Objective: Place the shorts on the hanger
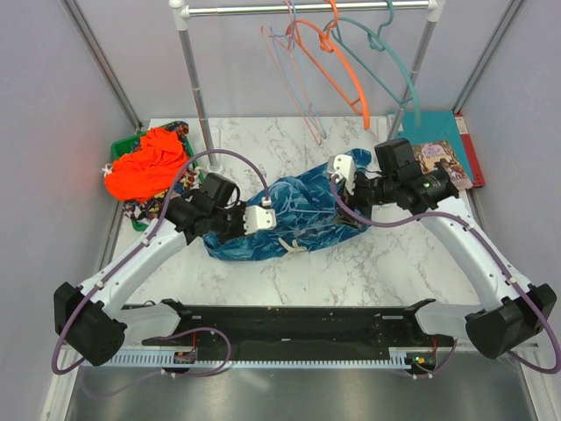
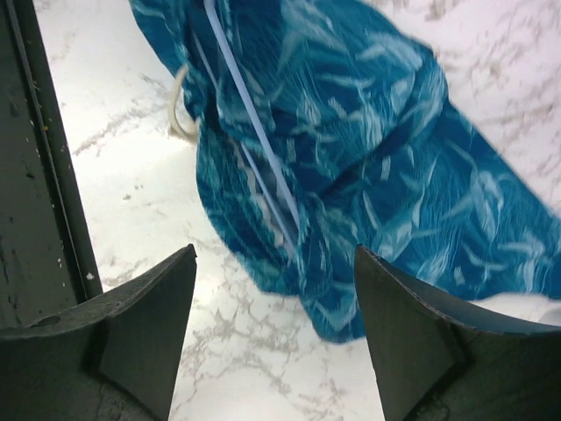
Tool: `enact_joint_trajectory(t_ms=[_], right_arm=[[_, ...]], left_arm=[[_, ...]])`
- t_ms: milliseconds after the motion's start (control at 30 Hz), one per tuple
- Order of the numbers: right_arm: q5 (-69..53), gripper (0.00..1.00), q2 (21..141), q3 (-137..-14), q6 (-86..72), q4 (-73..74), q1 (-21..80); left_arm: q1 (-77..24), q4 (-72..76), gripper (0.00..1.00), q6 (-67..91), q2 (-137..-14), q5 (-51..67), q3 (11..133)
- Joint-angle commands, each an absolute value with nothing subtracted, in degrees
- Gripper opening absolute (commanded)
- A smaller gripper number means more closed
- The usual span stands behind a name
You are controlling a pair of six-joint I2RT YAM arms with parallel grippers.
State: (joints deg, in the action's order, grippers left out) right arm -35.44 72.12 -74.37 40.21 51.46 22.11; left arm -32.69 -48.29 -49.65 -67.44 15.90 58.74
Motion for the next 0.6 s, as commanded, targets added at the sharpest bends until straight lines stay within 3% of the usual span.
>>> enact_joint_trajectory(t_ms=[0, 267, 367, 467, 500, 533, 567], right_arm=[[-38.41, 0.79, 70.22, -75.23, 38.76, 41.77, 27.94], [-33.93, 0.74, 75.41, -79.01, 39.29, 41.22, 36.90], [-33.57, 0.59, 76.11, -80.59, 39.46, 43.67, 38.05], [-35.06, 0.33, 75.94, -83.22, 40.25, 48.66, 38.41], [-35.24, 0.08, 75.76, -84.62, 39.91, 49.91, 38.41], [-34.98, 0.00, 75.67, -85.16, 39.29, 50.88, 38.58], [-34.72, 0.00, 75.41, -86.47, 38.77, 52.80, 38.67]], left_arm=[[-32.61, -48.51, 0.02, -48.60, -65.83, 21.00, 62.49], [-32.96, -49.48, 0.02, -49.39, -63.11, 25.57, 65.65], [-33.05, -51.06, 0.02, -51.05, -62.14, 26.36, 67.06], [-33.05, -52.29, 0.02, -54.05, -60.12, 27.33, 67.32], [-33.05, -52.38, 0.02, -54.57, -59.77, 27.33, 67.50], [-33.05, -52.47, 0.02, -55.45, -59.07, 27.42, 67.50], [-33.05, -52.56, 0.02, -55.81, -58.63, 27.68, 67.67]])
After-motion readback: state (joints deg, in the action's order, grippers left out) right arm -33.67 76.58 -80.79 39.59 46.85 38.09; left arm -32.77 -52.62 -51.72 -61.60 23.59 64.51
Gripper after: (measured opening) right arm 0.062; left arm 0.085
